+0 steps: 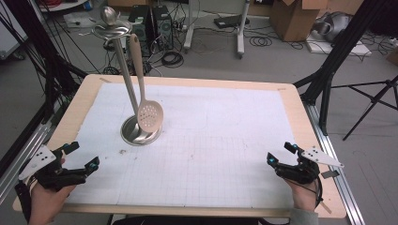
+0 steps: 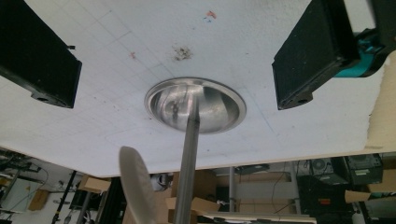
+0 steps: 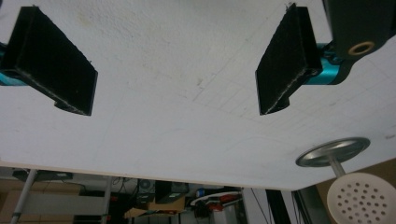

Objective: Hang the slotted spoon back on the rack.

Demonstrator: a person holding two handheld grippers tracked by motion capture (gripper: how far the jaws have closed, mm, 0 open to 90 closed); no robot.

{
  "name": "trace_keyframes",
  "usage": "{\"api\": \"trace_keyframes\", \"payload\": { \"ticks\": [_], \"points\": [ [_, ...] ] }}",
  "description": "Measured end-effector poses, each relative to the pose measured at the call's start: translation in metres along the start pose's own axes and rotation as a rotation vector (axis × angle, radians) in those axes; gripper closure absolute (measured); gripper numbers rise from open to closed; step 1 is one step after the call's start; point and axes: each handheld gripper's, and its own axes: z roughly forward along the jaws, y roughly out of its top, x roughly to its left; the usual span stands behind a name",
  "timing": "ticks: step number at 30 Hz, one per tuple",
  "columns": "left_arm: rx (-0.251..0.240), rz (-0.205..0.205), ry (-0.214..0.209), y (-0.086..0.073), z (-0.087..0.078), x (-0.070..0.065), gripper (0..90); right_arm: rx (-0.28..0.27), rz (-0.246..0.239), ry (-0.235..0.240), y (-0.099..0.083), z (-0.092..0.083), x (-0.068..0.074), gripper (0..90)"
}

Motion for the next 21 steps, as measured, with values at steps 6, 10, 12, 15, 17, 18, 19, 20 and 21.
{"api": "trace_keyframes", "payload": {
  "ticks": [6, 10, 12, 15, 17, 18, 19, 20, 21],
  "points": [
    [0.001, -0.011, 0.035, -0.004, -0.003, 0.006, 1.7, 0.012, 0.007, -0.022, -0.003, -0.002, -0.001, 12.0],
    [0.005, -0.018, 0.059, -0.006, -0.005, 0.011, 1.7, 0.013, 0.012, -0.049, -0.006, -0.006, -0.006, 12.0],
    [0.004, -0.022, 0.073, -0.007, -0.007, 0.013, 1.7, 0.007, 0.027, -0.058, -0.007, -0.01, -0.008, 12.0],
    [0.004, -0.034, 0.087, -0.009, -0.01, 0.017, 1.7, -0.005, 0.042, -0.078, -0.009, -0.017, -0.014, 12.0],
    [0.003, -0.04, 0.094, -0.01, -0.011, 0.018, 1.7, -0.013, 0.049, -0.087, -0.01, -0.02, -0.017, 12.0],
    [0.007, -0.041, 0.099, -0.01, -0.011, 0.018, 1.7, -0.014, 0.057, -0.09, -0.01, -0.022, -0.018, 12.0],
    [0.009, -0.041, 0.104, -0.01, -0.011, 0.018, 1.7, -0.017, 0.061, -0.092, -0.011, -0.022, -0.019, 12.0],
    [0.013, -0.038, 0.104, -0.011, -0.011, 0.018, 1.7, -0.02, 0.057, -0.095, -0.011, -0.023, -0.021, 12.0],
    [0.014, -0.037, 0.107, -0.011, -0.011, 0.018, 1.7, -0.018, 0.064, -0.098, -0.012, -0.024, -0.021, 12.0]
  ]
}}
